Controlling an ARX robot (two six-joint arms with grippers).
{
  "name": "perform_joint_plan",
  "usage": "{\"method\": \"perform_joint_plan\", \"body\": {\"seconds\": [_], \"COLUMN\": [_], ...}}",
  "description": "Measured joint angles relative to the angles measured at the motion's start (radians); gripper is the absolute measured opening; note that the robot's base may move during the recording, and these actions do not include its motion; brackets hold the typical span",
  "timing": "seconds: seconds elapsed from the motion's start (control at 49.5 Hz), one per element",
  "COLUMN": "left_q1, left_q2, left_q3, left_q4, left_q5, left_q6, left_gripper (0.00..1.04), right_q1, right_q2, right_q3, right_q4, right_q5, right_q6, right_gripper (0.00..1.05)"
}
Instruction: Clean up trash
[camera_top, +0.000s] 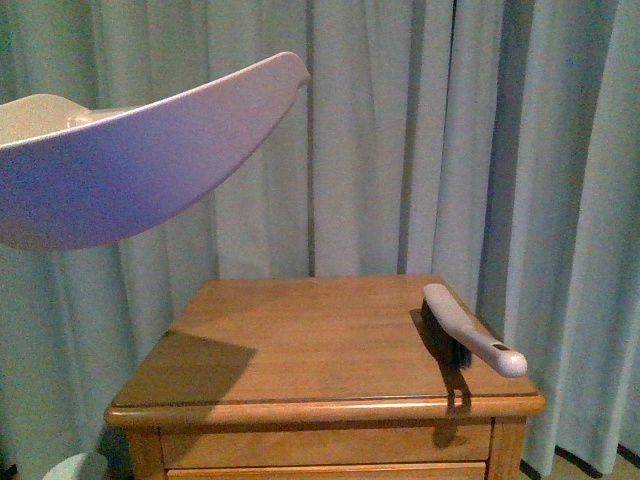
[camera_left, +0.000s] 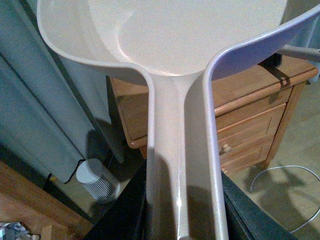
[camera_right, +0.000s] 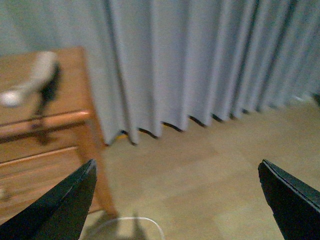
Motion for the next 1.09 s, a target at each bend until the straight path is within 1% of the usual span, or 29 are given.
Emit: {"method": "perform_joint_plan", "body": {"seconds": [0.04, 0.101, 0.202, 0.364, 0.425, 0.607, 0.768, 0.95, 1.092], "left_q1": [0.000, 0.000, 0.000, 0.000, 0.000, 0.000, 0.000, 0.000, 0.000], "left_q2": [0.000, 0.000, 0.000, 0.000, 0.000, 0.000, -0.001, -0.001, -0.001], "left_q3": [0.000, 0.000, 0.000, 0.000, 0.000, 0.000, 0.000, 0.000, 0.000], "left_q4": [0.000, 0.000, 0.000, 0.000, 0.000, 0.000, 0.000, 0.000, 0.000], "left_q5": [0.001, 0.000, -0.001, -0.002, -0.002, -0.002, -0.002, -0.002, -0.002], "left_q6": [0.000, 0.000, -0.002, -0.002, -0.002, -0.002, -0.002, -0.003, -0.003], "left_gripper": [0.28, 0.28, 0.28, 0.28, 0.28, 0.28, 0.28, 0.28, 0.28], "right_q1": [-0.016, -0.035, -0.058, -0.076, -0.077, -0.064, -0.034, -0.009, 0.002], "right_q2": [0.087, 0.187, 0.407, 0.670, 0.756, 1.022, 1.234, 1.417, 1.525], "right_q3": [0.028, 0.074, 0.237, 0.500, 0.600, 0.885, 1.089, 1.211, 1.283], "right_q4": [0.013, 0.033, 0.032, -0.044, -0.084, -0.188, -0.272, -0.337, -0.356], "right_q5": [0.008, -0.027, -0.172, -0.328, -0.368, -0.399, -0.430, -0.439, -0.431], "right_q6": [0.034, 0.060, 0.089, 0.098, 0.108, 0.143, 0.200, 0.228, 0.240], "right_gripper": [0.97, 0.97, 0.97, 0.97, 0.97, 0.97, 0.97, 0.97, 0.97]}}
